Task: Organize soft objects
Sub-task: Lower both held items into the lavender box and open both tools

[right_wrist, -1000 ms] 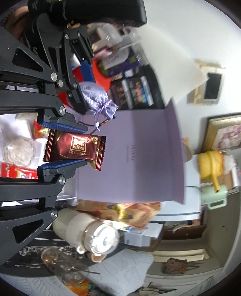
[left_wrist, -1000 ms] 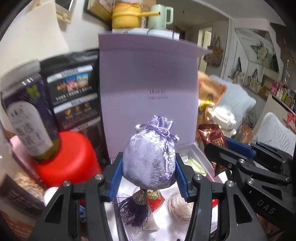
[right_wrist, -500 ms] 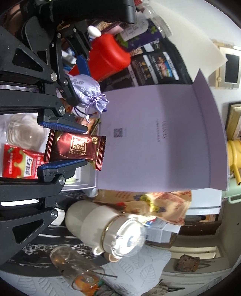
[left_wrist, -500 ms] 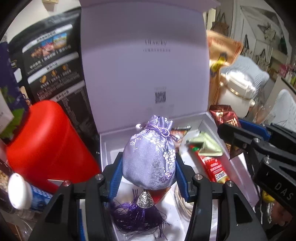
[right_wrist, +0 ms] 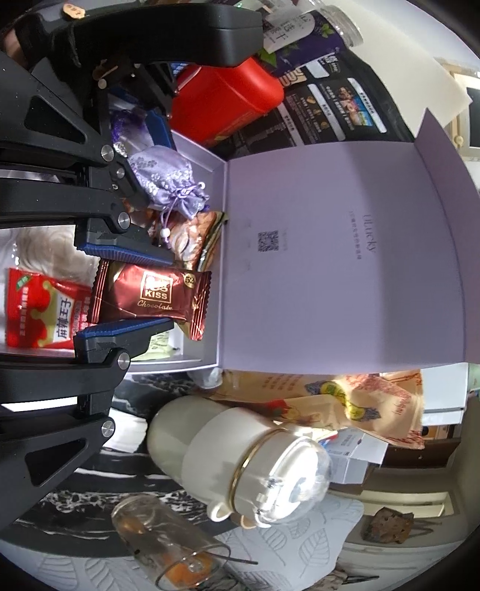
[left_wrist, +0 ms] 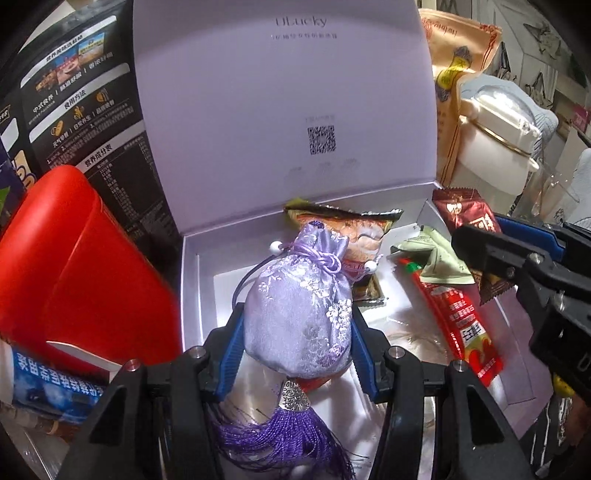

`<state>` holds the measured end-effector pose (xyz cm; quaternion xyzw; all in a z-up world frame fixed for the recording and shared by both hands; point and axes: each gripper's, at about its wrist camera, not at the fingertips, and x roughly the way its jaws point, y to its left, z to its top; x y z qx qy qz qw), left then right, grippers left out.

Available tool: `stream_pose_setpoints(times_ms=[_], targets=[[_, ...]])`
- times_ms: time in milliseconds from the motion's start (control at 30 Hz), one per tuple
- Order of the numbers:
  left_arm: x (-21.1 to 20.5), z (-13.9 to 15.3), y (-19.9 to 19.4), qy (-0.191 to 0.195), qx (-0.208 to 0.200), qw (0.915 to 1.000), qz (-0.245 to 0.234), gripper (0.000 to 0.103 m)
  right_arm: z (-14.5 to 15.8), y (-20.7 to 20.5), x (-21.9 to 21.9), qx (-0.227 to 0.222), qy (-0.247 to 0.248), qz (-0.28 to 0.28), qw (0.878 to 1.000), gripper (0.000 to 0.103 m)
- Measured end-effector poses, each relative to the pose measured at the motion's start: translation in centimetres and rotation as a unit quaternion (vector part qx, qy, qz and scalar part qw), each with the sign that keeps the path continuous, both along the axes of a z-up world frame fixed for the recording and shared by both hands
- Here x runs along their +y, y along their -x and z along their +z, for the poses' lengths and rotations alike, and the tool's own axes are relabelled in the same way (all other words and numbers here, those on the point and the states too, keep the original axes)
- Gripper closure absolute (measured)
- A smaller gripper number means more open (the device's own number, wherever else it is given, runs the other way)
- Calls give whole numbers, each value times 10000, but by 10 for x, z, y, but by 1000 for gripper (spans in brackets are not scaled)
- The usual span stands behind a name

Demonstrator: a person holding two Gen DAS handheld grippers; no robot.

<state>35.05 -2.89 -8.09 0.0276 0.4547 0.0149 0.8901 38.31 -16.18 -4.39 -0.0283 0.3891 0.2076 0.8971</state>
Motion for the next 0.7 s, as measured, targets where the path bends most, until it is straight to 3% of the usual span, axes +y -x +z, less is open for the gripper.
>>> stream_pose_setpoints(times_ms=[433, 700], targets=[[-2, -23, -26, 19, 597, 9982, -86, 50, -31, -9, 10, 545, 210, 265, 9979, 75], [-6, -30, -36, -49, 640, 9979, -87, 50, -40, -11, 13, 691, 344, 353, 9964, 75]])
